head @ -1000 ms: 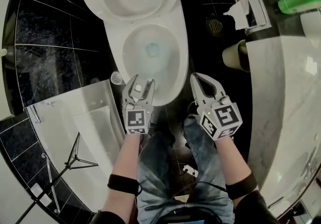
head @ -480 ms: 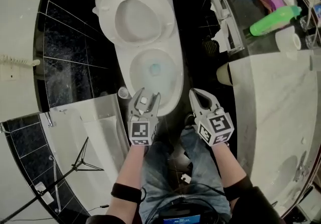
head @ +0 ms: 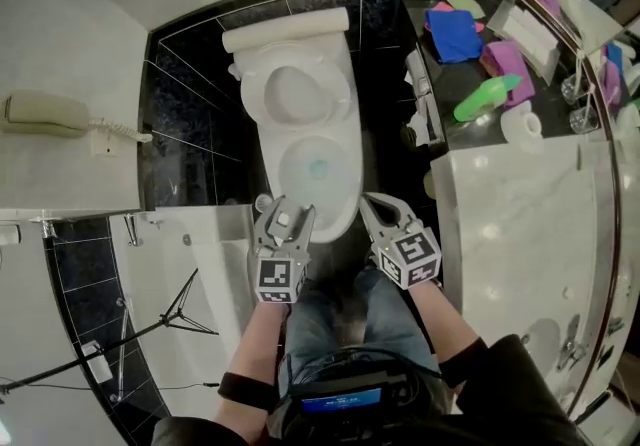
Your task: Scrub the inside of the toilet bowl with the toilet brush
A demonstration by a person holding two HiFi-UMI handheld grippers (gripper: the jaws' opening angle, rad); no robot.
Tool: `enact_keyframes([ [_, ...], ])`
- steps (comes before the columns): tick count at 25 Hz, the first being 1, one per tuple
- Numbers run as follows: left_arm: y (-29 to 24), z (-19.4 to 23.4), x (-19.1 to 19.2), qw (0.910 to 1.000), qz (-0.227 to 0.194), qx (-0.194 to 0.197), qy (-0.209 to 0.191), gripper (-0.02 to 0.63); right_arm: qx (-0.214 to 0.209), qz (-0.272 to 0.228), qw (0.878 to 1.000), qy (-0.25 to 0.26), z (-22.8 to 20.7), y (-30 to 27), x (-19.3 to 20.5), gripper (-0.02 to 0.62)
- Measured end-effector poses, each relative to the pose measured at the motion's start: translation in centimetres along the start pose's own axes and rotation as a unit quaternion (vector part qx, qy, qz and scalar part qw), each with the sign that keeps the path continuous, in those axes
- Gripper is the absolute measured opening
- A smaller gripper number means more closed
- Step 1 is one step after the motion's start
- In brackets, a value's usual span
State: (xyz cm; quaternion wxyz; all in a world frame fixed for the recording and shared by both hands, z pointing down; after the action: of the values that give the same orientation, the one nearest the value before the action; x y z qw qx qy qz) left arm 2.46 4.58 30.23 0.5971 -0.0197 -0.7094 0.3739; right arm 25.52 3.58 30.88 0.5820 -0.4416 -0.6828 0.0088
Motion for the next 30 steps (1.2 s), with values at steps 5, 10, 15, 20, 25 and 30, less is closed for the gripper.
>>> enact_keyframes([
  [5, 4.1, -0.4, -3.2, 0.9997, -0.002, -0.016, -0.019, 0.245, -0.020, -0.008, 1.000, 0.017, 1.3, 2.4, -3.0, 0.006],
  [10, 8.0, 0.4, -4.5, 0.9999, -0.011, -0.003, -0.008, 0.245, -0.025, -0.003, 0.999, 0.033, 4.7, 3.7, -4.5, 0.006],
  [15, 11.2, 1.5, -4.9, 0.9991, -0.029, 0.021, -0.022, 0.245, 0.002, -0.010, 0.999, 0.035, 8.0, 5.0, -4.7, 0.006],
  [20, 14.4, 2.8, -4.2, 0.9982, -0.037, 0.042, -0.024, 0.245, 0.018, -0.010, 0.999, 0.031, 11.9, 5.2, -3.9, 0.006],
  [25, 16.6, 4.4, -3.2, 0.9977, -0.038, 0.043, -0.035, 0.245, 0.016, -0.006, 1.000, 0.023, 15.3, 4.7, -3.2, 0.006],
  [30, 17.8, 5.4, -2.8, 0.9979, -0.041, 0.036, -0.037, 0.245, 0.006, 0.001, 0.999, 0.035, 17.1, 3.9, -3.4, 0.006],
])
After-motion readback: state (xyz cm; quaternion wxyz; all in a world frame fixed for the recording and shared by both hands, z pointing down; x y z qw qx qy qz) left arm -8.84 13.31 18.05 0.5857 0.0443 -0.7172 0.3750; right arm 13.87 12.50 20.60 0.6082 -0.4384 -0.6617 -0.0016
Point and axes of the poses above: the fingertips, and each gripper's own axes: y backward along the fingers, z to its left, x out of its underside, the point moved 10 cm from there along y, backward along the fingers, and after that the axes turned 9 degrees about z, right-handed, at the moved point
